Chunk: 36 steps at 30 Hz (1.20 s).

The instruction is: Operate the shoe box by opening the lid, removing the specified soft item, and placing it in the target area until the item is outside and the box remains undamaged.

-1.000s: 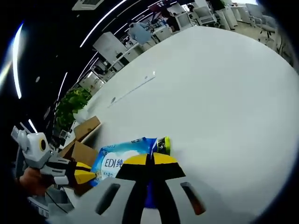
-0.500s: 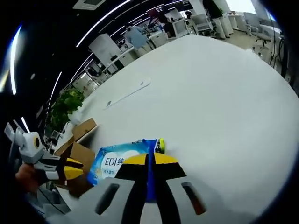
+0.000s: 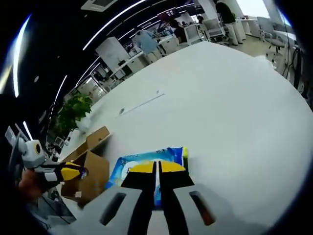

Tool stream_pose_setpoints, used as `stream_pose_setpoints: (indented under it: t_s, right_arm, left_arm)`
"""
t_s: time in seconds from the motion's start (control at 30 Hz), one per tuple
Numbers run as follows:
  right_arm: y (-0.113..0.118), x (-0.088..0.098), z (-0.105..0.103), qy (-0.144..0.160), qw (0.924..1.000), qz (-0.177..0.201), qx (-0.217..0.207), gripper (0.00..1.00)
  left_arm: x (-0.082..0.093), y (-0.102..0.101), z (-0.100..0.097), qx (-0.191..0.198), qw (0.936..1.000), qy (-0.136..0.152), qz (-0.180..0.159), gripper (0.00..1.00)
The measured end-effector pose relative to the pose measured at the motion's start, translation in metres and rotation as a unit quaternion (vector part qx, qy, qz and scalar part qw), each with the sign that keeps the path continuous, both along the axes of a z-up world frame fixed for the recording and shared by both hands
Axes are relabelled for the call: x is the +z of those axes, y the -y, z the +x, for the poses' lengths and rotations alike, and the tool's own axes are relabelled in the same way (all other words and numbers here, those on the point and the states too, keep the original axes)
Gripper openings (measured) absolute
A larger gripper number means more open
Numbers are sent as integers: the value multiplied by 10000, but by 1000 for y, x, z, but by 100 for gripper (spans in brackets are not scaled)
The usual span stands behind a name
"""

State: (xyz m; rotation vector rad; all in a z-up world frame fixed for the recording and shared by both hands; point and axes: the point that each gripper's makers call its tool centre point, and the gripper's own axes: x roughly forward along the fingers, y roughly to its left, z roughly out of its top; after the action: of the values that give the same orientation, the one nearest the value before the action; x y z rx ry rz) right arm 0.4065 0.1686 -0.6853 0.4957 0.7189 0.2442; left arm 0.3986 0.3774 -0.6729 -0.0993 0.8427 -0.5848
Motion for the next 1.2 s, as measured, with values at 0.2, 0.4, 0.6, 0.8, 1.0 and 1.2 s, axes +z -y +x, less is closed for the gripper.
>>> stream_pose_setpoints:
  t_s: [0.2, 0.4, 0.6, 0.8, 1.0, 1.2]
  right_arm:
    - [-43, 16, 0, 158, 9989, 31, 436, 4]
    - [-82, 24, 1, 222, 9977, 201, 603, 5]
    - [-123, 32, 3, 277, 9949, 377, 893, 6]
    - [-160, 36, 4, 291, 9916, 421, 1187, 6]
    - [-200, 36, 0, 262, 9865, 499, 1541, 7]
    - [-226, 35, -2, 242, 9826, 545, 1758, 7]
  left_arm:
    - [29, -32, -3, 109, 9982, 498, -303, 17]
    - [37, -72, -10, 358, 9967, 631, -375, 17]
    - [35, -112, -20, 651, 9946, 692, -409, 17]
    - [29, -148, -28, 976, 9919, 662, -461, 17]
    - [19, -180, -37, 1249, 9897, 590, -381, 17]
    - [15, -207, -45, 1438, 9873, 574, -347, 18]
